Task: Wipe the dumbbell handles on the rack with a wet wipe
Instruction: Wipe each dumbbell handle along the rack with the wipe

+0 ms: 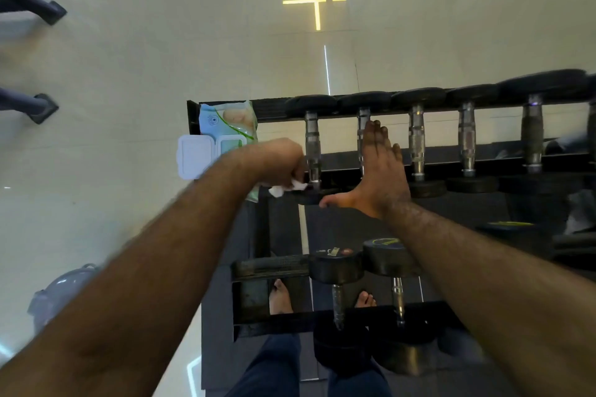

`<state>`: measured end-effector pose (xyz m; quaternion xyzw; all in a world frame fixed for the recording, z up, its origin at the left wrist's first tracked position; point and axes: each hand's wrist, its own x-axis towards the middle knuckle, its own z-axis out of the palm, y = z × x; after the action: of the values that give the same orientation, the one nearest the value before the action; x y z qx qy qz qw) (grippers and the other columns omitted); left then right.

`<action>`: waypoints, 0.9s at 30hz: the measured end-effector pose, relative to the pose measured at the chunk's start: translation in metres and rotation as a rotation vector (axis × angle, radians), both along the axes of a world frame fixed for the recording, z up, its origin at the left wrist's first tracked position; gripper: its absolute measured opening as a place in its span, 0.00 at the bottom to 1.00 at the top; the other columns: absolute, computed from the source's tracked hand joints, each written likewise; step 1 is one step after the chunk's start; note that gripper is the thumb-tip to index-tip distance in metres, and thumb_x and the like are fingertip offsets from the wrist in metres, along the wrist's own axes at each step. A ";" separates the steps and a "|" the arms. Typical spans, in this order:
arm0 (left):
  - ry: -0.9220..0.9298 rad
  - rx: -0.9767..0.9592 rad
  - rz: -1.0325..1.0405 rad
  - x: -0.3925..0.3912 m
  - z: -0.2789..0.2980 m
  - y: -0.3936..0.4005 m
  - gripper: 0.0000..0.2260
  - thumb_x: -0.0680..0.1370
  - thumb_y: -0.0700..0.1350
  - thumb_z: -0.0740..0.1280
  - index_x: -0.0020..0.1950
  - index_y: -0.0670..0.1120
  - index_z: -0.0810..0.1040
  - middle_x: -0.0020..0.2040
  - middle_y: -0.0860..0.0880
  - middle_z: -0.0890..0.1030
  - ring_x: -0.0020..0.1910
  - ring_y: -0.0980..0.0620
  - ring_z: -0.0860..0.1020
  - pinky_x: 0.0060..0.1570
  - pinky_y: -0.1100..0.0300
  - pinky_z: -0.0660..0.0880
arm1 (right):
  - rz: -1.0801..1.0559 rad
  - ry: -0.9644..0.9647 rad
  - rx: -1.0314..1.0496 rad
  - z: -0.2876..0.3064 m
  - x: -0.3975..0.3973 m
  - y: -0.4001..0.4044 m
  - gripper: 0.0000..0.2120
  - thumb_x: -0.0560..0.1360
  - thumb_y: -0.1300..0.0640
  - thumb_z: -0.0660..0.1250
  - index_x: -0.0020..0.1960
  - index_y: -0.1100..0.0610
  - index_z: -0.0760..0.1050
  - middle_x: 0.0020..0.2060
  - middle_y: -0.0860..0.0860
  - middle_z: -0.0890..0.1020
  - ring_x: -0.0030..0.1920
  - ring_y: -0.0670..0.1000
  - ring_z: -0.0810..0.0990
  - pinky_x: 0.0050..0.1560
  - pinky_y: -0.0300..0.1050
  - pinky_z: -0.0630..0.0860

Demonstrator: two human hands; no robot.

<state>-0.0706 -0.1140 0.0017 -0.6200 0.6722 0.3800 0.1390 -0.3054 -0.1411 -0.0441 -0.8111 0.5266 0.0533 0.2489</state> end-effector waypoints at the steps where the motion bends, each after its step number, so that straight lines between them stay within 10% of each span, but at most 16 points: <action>1: -0.006 0.009 0.098 0.017 -0.002 0.005 0.06 0.80 0.43 0.73 0.57 0.48 0.84 0.50 0.50 0.84 0.49 0.51 0.82 0.52 0.57 0.80 | 0.004 -0.005 -0.011 -0.001 0.000 0.001 0.85 0.47 0.07 0.58 0.85 0.53 0.27 0.86 0.53 0.34 0.86 0.56 0.34 0.86 0.64 0.45; 7: 0.193 -0.396 0.750 -0.005 -0.022 0.028 0.08 0.81 0.41 0.71 0.58 0.45 0.87 0.46 0.51 0.83 0.47 0.53 0.81 0.49 0.58 0.76 | -0.003 -0.003 -0.027 -0.002 0.000 0.001 0.85 0.46 0.06 0.55 0.85 0.53 0.27 0.87 0.53 0.35 0.86 0.56 0.35 0.86 0.64 0.47; 14: 0.332 -0.329 0.625 -0.032 -0.022 0.047 0.08 0.77 0.40 0.75 0.54 0.49 0.88 0.49 0.52 0.85 0.48 0.54 0.82 0.53 0.57 0.81 | -0.008 0.009 -0.035 -0.002 0.001 0.001 0.85 0.45 0.06 0.53 0.85 0.53 0.26 0.87 0.53 0.35 0.86 0.55 0.35 0.86 0.64 0.47; 20: 0.142 -1.016 0.600 -0.031 -0.020 0.003 0.07 0.78 0.35 0.69 0.53 0.41 0.85 0.46 0.45 0.84 0.44 0.48 0.81 0.44 0.55 0.79 | -0.019 0.026 -0.029 -0.003 0.002 0.001 0.85 0.44 0.05 0.52 0.84 0.52 0.25 0.86 0.52 0.33 0.86 0.55 0.34 0.86 0.63 0.45; 27: 0.238 -0.646 0.356 -0.034 -0.026 0.033 0.10 0.79 0.37 0.70 0.58 0.45 0.85 0.54 0.48 0.81 0.53 0.49 0.78 0.54 0.53 0.79 | -0.005 0.021 -0.039 -0.003 0.000 0.002 0.84 0.45 0.06 0.54 0.85 0.53 0.26 0.87 0.53 0.35 0.86 0.55 0.35 0.86 0.63 0.45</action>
<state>-0.1050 -0.0812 -0.0245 -0.6905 0.6505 0.2361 -0.2104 -0.3051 -0.1395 -0.0469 -0.8137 0.5323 0.0508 0.2278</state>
